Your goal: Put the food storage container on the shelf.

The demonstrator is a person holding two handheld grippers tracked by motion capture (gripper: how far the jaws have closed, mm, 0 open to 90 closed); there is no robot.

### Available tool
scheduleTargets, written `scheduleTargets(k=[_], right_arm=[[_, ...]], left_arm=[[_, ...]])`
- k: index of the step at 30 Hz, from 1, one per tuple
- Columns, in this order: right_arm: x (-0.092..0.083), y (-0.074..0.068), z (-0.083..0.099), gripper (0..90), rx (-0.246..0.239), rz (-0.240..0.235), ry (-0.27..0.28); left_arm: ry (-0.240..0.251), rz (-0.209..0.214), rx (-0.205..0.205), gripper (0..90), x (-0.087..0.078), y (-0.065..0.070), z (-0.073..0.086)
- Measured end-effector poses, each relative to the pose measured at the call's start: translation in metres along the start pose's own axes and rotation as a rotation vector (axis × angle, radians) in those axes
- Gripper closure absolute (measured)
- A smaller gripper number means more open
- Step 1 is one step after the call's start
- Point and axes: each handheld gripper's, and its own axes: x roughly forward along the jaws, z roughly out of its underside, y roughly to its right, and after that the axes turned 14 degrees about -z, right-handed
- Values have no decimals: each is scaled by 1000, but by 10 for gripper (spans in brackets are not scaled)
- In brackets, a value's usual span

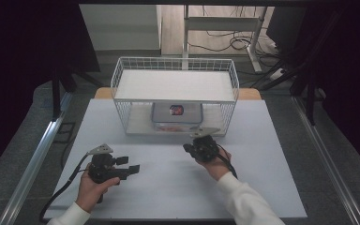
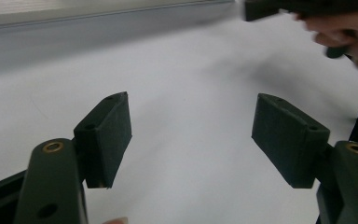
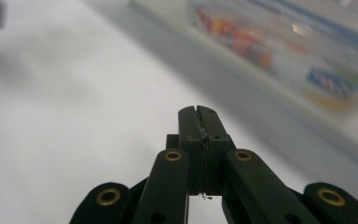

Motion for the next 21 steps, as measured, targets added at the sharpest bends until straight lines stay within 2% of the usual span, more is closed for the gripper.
scheduleTargets(k=[2,3,4,5,7,9,11,14,21], right_arm=[[-18,-6,15,833,-11,-15,15],[-18,-6,15,833,-11,-15,15],[-35,-10,28,693,-21,-42,12],[-43,-11,35,623,-35,-45,3],[-57,-14,47,526,-40,-30,9],[-71,-15,59,463,-11,-35,25],[-76,-14,65,442,2,-27,30],[-88,-9,80,401,51,-8,46],[-91,-7,79,370,65,10,64]], left_arm=[[-5,1,2,278,1,0,0],[-5,1,2,278,1,0,0],[-10,0,1,278,3,0,0],[-11,2,-1,278,3,0,0],[-13,3,-2,278,4,0,0],[-15,2,-2,278,4,0,0],[-17,-2,-2,278,5,0,0],[-23,-7,3,278,6,0,0],[-19,-13,12,277,5,0,0]])
